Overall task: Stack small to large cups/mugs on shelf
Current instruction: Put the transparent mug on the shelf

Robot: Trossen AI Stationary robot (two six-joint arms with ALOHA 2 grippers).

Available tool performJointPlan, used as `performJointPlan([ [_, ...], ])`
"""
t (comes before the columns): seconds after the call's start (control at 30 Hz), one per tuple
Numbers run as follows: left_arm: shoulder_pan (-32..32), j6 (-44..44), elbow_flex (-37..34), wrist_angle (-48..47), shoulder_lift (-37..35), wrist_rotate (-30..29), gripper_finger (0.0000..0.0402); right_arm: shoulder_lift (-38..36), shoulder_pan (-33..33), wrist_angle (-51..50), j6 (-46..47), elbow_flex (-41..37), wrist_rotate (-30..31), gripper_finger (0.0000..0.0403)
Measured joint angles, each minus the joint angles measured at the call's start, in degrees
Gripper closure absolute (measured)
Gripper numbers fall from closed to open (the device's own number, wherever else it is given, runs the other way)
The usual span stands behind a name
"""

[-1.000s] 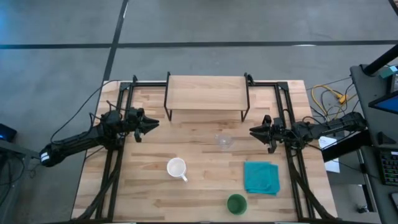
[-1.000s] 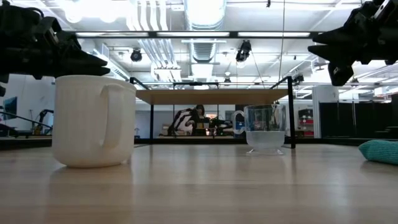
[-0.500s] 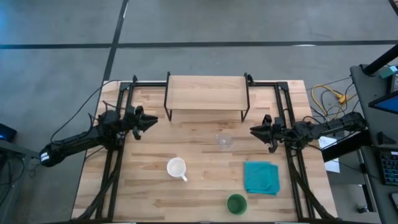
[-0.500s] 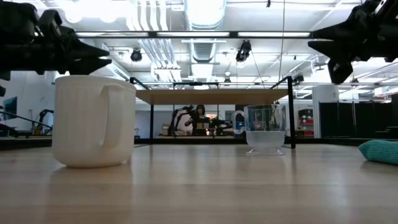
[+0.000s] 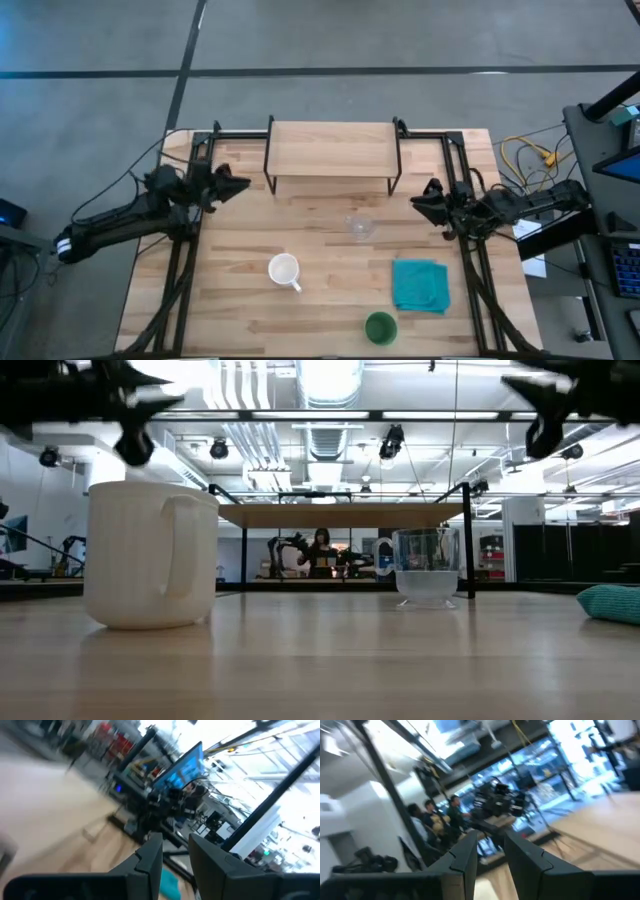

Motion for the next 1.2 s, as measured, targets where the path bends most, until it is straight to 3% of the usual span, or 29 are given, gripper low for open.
performJointPlan([
  [0.1, -0.02, 6.96, 6.4, -0.78, 3.2, 0.1, 0.032, 1.02, 0.0, -7.16, -2.29, 6.85, -2.8, 0.0307],
  [0.23, -0.02, 15.81, 14.06, -3.65, 7.75, 0.26, 0.032, 4.76, 0.0, -30.1, -4.56, 20.38, -3.46, 0.0307],
  [0.4, -0.02, 19.36, 21.98, -18.78, 13.35, 0.28, 0.032, 12.82, 0.0, -51.74, -2.63, 35.07, -3.23, 0.0307],
  [0.57, -0.16, 19.73, 28.19, -32.4, 21.04, 1.4, 0.032, 19.94, 0.0, -56.61, -3.22, 45.03, -3.23, 0.0307],
  [0.8, -4.43, 31.97, 37.14, -32.35, 33.39, 4.64, 0.032, 27.01, -0.02, -58.67, -9.1, 53.22, -3.23, 0.0307],
  [1.0, -8.54, 45.81, 46.17, -32.42, 42.65, 4.72, 0.032, 31.67, -0.02, -64.88, -6.55, 57.13, -3.21, 0.0307],
  [1.2, -9.12, 47.63, 52.64, -32.03, 50.22, 5.78, 0.032, 35.52, -0.02, -67.78, -2.98, 57.41, -3.22, 0.0307],
])
